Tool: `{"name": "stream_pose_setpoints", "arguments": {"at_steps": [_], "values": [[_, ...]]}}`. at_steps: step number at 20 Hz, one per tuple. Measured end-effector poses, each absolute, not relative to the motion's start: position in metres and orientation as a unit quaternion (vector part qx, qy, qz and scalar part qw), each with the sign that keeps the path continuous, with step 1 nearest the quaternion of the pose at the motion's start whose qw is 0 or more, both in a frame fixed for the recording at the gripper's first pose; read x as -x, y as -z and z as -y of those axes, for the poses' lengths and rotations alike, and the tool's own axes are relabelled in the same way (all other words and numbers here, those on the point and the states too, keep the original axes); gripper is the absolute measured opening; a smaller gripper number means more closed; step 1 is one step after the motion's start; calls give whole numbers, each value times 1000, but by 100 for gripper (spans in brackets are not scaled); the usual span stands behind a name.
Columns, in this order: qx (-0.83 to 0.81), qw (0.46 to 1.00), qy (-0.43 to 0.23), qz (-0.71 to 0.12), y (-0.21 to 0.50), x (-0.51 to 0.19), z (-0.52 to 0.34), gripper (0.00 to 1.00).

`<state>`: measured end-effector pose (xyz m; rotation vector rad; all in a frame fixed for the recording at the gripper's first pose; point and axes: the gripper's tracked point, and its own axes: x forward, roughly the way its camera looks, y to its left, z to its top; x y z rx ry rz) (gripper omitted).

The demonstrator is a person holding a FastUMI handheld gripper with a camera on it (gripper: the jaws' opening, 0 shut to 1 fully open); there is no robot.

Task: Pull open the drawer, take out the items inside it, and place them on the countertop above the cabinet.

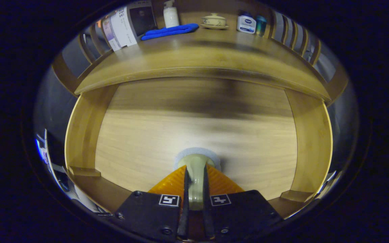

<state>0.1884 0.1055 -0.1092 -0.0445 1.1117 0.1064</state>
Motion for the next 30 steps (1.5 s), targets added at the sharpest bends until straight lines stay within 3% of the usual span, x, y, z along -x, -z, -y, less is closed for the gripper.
{"name": "stream_pose_setpoints", "arguments": {"at_steps": [17, 30], "values": [[-1, 893, -75, -443, -14, -219, -90, 17], [13, 915, -35, -403, -60, -322, -93, 17]]}}
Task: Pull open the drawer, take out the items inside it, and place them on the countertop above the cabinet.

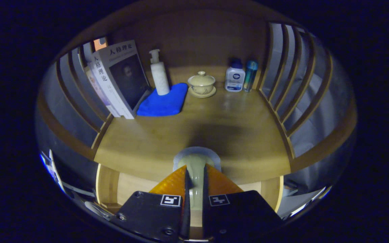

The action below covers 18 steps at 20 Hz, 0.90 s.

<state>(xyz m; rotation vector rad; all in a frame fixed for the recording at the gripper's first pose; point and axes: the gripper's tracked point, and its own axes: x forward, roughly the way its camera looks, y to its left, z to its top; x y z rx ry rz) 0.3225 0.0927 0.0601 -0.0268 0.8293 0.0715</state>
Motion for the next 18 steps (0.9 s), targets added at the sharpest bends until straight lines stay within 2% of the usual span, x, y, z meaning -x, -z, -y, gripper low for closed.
{"name": "stream_pose_setpoints", "arguments": {"at_steps": [4, 13, 18], "values": [[27, 925, -17, -379, -68, -360, -91, 17], [-8, 939, -15, -343, -55, -394, -96, 18], [10, 951, -32, -309, -41, -406, -96, 25]]}}
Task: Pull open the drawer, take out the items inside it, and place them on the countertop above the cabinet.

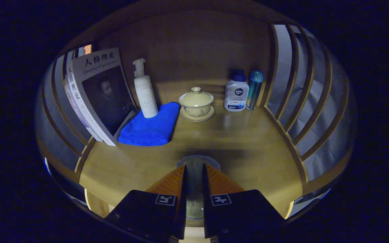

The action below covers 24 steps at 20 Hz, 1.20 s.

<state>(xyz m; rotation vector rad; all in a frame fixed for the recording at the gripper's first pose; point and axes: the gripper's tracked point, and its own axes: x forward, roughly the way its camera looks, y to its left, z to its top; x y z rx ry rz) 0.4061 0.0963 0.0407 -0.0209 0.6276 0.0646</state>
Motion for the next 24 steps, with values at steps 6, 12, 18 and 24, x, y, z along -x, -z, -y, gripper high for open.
{"name": "stream_pose_setpoints", "arguments": {"at_steps": [6, 12, 18, 24], "values": [[2, 958, -58, -281, -43, -406, -106, 45], [-5, 978, -48, -204, -76, -396, -104, 52], [24, 990, -61, -126, -107, -341, -115, 51], [39, 996, -79, -34, -122, -246, -128, 100]]}}
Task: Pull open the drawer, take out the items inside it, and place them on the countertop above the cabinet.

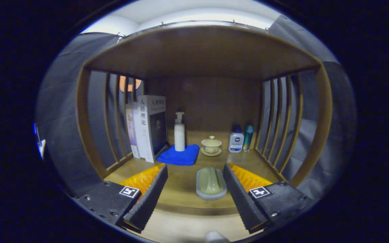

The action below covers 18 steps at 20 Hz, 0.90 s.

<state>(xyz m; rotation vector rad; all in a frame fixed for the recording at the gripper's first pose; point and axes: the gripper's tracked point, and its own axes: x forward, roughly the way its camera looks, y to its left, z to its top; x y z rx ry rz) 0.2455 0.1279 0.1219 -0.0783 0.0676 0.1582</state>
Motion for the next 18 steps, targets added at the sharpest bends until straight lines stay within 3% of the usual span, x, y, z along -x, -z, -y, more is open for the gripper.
{"name": "stream_pose_setpoints", "arguments": {"at_steps": [6, 18], "values": [[50, 995, -89, 26, -96, -152, -132, 100], [25, 997, -73, -20, 11, -61, -103, 100]]}}
